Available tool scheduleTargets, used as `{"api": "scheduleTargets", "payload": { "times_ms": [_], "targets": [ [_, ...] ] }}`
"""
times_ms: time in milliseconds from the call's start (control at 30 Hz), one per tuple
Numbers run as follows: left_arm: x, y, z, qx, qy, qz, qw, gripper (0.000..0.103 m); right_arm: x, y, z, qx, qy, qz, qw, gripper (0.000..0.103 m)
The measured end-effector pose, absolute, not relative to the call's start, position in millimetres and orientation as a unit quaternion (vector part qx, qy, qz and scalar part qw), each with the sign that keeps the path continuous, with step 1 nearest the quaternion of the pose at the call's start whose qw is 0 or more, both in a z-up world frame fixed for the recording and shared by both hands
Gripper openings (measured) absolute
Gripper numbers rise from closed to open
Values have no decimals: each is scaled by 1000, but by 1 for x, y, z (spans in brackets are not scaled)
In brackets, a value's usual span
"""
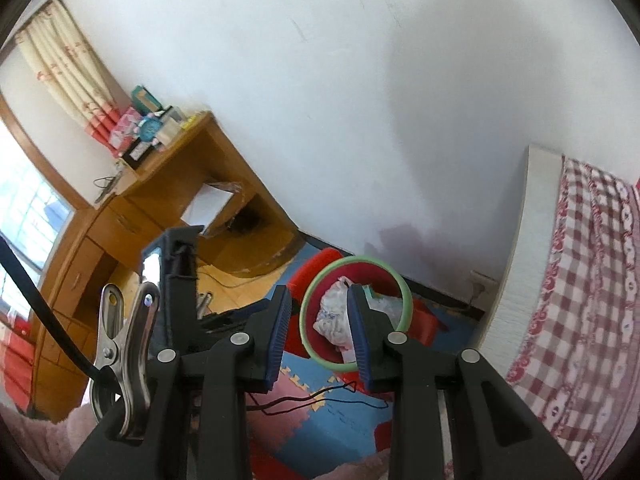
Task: Collect trash
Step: 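Move both grippers away from the bucket back toward the bed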
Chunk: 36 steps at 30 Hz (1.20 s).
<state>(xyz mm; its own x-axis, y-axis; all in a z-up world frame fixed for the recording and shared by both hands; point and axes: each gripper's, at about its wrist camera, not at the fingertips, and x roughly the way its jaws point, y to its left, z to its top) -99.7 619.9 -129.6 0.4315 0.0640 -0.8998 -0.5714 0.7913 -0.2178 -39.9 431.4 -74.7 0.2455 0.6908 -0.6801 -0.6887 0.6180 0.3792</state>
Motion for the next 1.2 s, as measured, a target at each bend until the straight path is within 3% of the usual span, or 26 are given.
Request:
{"api": "scheduleTargets", "payload": {
  "times_ms": [633,1200],
  "targets": [
    [-156,531,-10,-180,448,208,851,38,-97,320,-18,46,363,461,808,30],
    [-175,400,37,-118,435,140,882,38,-135,176,2,92,325,402,851,30]
  ]
}}
